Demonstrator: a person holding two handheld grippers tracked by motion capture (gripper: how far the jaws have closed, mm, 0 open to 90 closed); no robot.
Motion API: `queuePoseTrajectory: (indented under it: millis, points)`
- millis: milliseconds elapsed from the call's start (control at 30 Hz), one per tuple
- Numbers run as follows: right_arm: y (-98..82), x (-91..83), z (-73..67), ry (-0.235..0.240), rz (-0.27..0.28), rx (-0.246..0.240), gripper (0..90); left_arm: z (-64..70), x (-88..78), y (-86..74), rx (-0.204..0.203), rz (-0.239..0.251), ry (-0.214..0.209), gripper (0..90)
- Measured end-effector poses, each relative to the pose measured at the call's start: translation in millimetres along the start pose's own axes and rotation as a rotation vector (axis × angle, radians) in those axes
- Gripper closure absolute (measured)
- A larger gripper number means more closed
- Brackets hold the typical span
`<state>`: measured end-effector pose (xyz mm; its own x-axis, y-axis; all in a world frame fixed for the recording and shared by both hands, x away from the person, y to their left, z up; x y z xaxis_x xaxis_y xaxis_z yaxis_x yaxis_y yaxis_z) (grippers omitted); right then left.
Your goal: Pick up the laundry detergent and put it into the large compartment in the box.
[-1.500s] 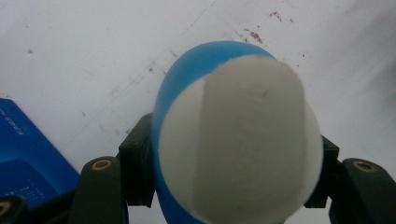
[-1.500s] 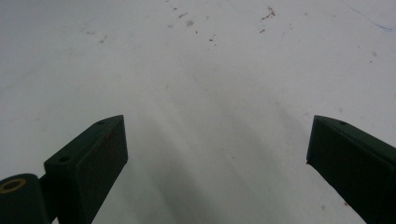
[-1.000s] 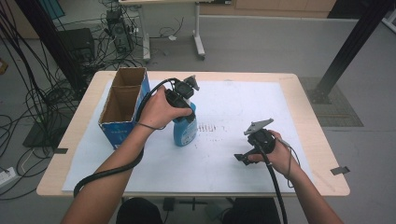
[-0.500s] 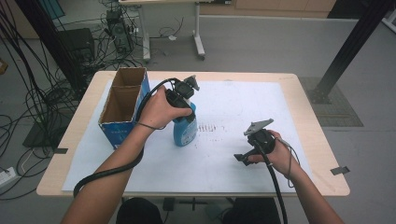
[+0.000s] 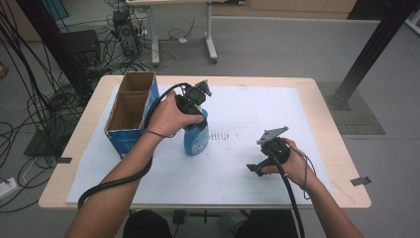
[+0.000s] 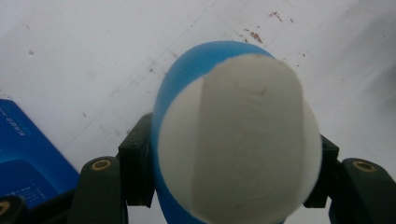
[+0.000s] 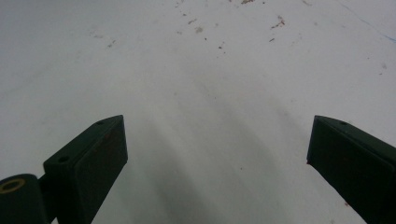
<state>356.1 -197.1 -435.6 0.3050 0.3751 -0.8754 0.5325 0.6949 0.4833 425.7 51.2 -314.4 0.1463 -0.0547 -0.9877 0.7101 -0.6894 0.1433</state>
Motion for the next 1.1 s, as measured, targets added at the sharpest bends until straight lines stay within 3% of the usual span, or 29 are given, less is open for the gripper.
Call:
queuePoseTrajectory:
  millis: [1100]
  points:
    - [2.6,-3.3,7.2,-0.001,0.015,0.007,5.4,0.0,0.0,0.1,0.000,-0.003,0.001,37.4]
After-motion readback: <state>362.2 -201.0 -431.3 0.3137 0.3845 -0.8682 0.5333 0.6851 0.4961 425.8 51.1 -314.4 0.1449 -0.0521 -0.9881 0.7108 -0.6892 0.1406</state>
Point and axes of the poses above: each handheld gripper's, and its own axes: x roughly forward along the jaws, y roughly out of its top, z roughly to its right, the point moved 3 cm from there along x, roughly forward along the jaws, and after that the axes turned 10 degrees about -z, right-handed, at the moved point
